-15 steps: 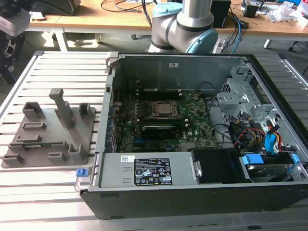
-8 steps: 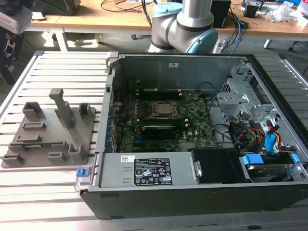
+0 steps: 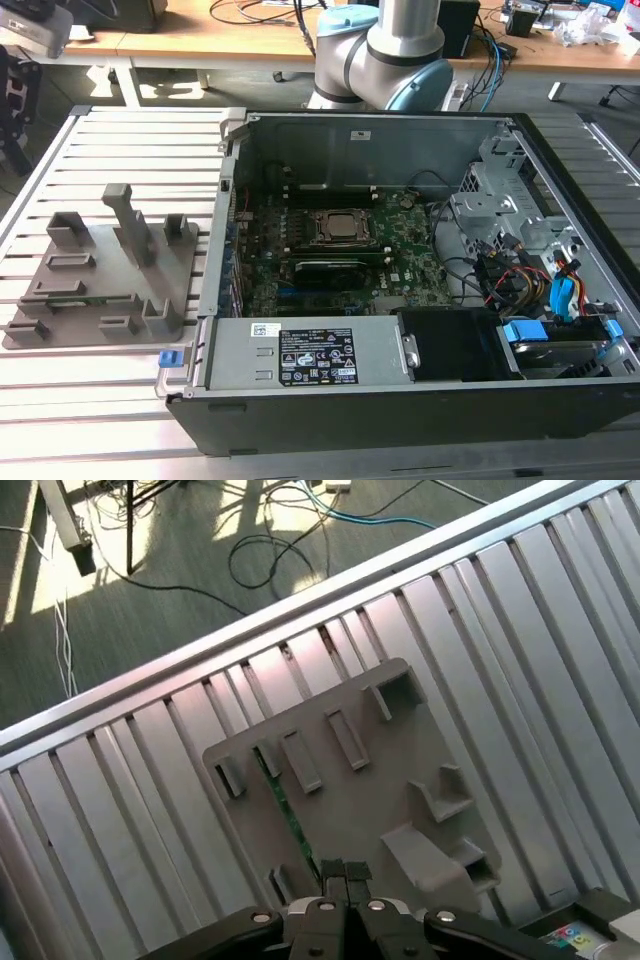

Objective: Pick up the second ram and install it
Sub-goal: 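Pick up the second ram and move it above second insertion slot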

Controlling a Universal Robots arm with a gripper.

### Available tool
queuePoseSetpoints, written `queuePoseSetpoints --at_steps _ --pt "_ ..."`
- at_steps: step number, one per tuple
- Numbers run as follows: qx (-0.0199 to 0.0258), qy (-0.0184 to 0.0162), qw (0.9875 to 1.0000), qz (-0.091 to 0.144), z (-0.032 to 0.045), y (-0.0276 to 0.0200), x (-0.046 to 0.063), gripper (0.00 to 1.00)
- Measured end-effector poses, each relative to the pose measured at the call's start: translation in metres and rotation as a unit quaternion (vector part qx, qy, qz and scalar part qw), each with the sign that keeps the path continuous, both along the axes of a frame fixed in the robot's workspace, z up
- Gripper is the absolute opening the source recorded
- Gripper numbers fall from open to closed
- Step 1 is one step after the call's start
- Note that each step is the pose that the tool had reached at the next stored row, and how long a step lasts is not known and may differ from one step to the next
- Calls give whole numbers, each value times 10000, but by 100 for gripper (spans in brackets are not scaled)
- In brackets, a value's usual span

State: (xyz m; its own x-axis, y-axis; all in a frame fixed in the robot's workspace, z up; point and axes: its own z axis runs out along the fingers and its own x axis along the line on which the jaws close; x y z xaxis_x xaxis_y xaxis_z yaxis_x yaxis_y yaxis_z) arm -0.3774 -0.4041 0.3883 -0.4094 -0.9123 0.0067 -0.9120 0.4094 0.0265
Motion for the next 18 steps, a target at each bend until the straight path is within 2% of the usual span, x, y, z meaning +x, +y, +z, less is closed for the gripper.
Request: queuePoseSetpoints --at_steps 3,6,8,10,11,12,13,15,17,18 --pt "0 0 9993 367 0 1 0 11" --pt "0 0 9972 741 0 2 0 11" --pt "0 0 9941 1080 0 4 0 11" --pt "0 0 9915 1304 0 5 0 11" --pt "0 0 9893 1456 0 5 0 11" --pt "0 0 9881 1541 0 6 0 11" --pt "0 0 9857 1686 0 7 0 11" --pt "0 0 9801 1986 0 8 0 11" --pt "0 0 9759 2181 0 9 0 11" --pt "0 0 9745 2243 0 9 0 11"
